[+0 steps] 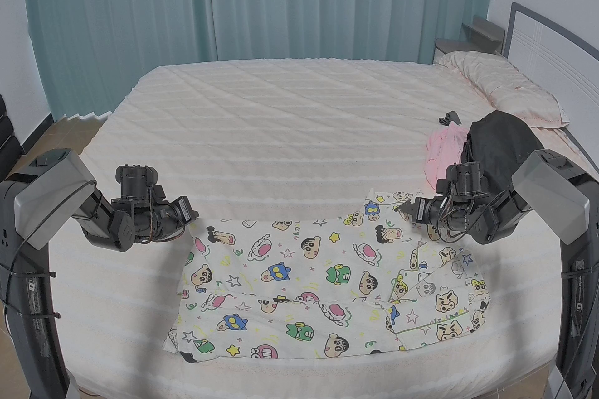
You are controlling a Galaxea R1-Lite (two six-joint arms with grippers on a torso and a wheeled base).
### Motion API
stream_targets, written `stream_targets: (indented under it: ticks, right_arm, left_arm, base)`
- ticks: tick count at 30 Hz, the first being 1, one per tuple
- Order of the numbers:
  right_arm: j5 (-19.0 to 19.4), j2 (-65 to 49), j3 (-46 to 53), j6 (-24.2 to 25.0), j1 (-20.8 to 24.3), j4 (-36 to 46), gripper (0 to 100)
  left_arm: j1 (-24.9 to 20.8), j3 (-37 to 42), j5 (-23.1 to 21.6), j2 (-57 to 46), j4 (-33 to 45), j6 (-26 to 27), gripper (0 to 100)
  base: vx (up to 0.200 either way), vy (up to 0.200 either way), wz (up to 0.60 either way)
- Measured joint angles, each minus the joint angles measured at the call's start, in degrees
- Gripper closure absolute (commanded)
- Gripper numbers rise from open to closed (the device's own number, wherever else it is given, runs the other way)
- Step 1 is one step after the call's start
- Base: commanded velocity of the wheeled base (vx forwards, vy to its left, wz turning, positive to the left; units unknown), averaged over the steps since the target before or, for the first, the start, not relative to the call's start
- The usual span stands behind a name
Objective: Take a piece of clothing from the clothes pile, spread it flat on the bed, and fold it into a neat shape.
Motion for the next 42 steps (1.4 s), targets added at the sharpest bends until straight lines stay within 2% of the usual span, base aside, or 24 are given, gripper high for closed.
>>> stream_targets:
  ticks: [12,18,25,35,36,42]
  right_arm:
    - [-2.71,1.24,0.15,-0.99,-0.55,-3.4,100]
    - [-3.06,-0.72,2.62,-0.55,-1.21,-6.0,100]
    - [-3.15,-2.4,4.05,0.57,-1.9,-7.51,100]
    - [-3.21,-2.68,4.19,0.82,-1.78,-6.61,100]
    - [-3.21,-2.66,4.24,0.79,-1.71,-6.39,0]
    - [-3.19,-2.66,4.3,0.52,-1.56,-5.62,0]
  left_arm:
    - [-0.01,0.41,0.4,-0.6,-0.11,0.27,100]
    - [-0.23,0.3,2.93,-2.1,-0.76,0.46,100]
    - [-1.66,-0.91,6.64,-2.47,-0.65,6.27,100]
    - [-1.91,-1.16,6.86,-2.45,-0.46,7.01,100]
    - [-2.01,-1.16,6.86,-2.45,-0.45,7.03,100]
    - [-2.12,-1.16,6.89,-2.43,-0.27,7.01,100]
  base:
    - [0.0,0.0,0.0]
    - [0.0,0.0,0.0]
    - [0.0,0.0,0.0]
    - [0.0,0.0,0.0]
    - [0.0,0.0,0.0]
    - [0.0,0.0,0.0]
